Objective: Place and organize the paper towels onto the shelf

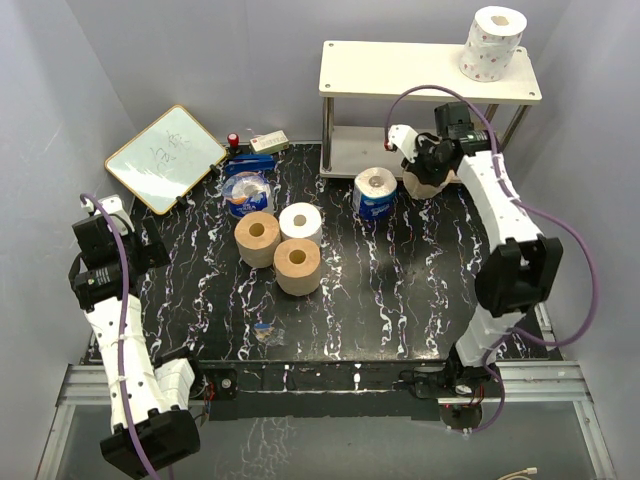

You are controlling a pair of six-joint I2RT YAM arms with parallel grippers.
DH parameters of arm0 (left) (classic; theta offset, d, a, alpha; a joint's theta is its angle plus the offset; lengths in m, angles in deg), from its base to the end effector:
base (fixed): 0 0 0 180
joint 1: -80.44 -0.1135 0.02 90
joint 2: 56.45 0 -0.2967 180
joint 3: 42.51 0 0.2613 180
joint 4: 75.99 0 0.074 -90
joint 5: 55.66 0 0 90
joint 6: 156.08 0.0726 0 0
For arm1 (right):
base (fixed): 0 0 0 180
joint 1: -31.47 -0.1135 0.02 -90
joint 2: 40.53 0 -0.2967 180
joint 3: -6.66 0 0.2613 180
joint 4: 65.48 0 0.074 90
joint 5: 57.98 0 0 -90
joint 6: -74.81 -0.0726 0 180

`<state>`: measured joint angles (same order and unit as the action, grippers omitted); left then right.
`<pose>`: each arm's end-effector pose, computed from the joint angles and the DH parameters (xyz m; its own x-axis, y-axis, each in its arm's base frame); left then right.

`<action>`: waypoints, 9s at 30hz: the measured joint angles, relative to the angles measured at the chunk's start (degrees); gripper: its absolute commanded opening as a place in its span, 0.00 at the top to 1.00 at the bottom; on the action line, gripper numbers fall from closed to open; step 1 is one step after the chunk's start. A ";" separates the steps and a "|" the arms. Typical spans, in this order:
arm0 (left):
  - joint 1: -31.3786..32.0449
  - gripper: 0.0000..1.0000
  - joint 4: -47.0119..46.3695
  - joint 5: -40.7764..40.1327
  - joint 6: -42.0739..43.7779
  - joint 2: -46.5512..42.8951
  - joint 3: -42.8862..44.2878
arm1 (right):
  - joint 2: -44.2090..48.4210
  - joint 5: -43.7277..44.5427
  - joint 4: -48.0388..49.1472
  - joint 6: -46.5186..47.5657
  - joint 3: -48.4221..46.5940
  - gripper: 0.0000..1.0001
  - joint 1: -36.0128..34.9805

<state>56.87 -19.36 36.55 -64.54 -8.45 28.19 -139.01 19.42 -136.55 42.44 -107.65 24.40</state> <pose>0.1699 0.0711 0.3530 -0.5214 -0.1982 -0.8300 -0.3564 0.9343 0.0008 0.3928 0.0647 0.3592 -0.2308 -0.8592 -0.4566 -0.8190 0.4249 -0.3856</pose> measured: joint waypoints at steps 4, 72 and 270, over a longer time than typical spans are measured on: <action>0.00 0.02 0.00 0.02 0.00 -0.22 0.00 | -8.41 0.00 0.76 0.35 -4.02 1.00 0.87; -0.20 0.02 -0.04 -0.04 0.39 -0.11 -0.11 | 9.90 4.83 11.21 -12.76 23.21 0.25 -37.81; -1.84 0.02 -0.13 0.15 0.42 -0.13 -0.17 | -11.28 -1.79 20.81 0.61 7.78 0.08 -20.55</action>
<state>55.03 -19.49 36.71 -64.13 -8.58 28.02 -150.28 17.63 -115.74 43.05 -99.87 3.85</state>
